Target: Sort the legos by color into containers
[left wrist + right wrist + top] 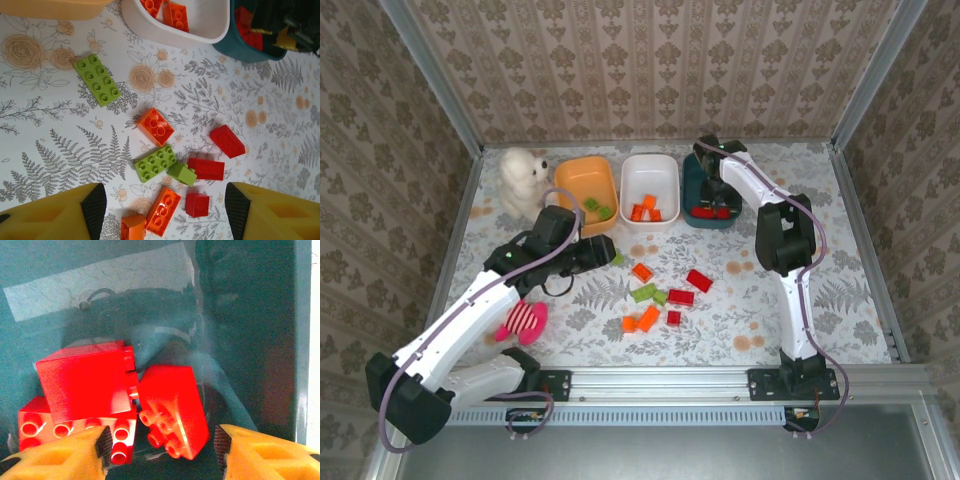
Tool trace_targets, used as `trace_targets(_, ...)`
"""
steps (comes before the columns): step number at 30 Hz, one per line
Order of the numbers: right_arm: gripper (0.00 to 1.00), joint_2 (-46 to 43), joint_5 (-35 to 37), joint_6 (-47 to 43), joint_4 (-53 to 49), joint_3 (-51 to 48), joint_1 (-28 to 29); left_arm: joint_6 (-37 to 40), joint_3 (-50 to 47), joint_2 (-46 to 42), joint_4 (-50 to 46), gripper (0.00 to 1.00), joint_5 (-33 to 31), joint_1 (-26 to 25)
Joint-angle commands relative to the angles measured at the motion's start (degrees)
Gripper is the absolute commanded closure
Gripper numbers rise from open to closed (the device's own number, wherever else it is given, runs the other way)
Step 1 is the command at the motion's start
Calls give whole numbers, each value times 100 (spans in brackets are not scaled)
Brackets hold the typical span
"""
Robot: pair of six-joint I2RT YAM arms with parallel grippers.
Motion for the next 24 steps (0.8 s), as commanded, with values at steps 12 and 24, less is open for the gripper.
trace_targets(12, 41, -2204, 245, -422, 354, -30, 845, 384, 560, 997, -133, 36, 300, -373)
trace_targets(24, 40, -7078, -928, 220, 2082, -5304, 1991, -2572, 799, 2695, 135, 45, 719, -1124)
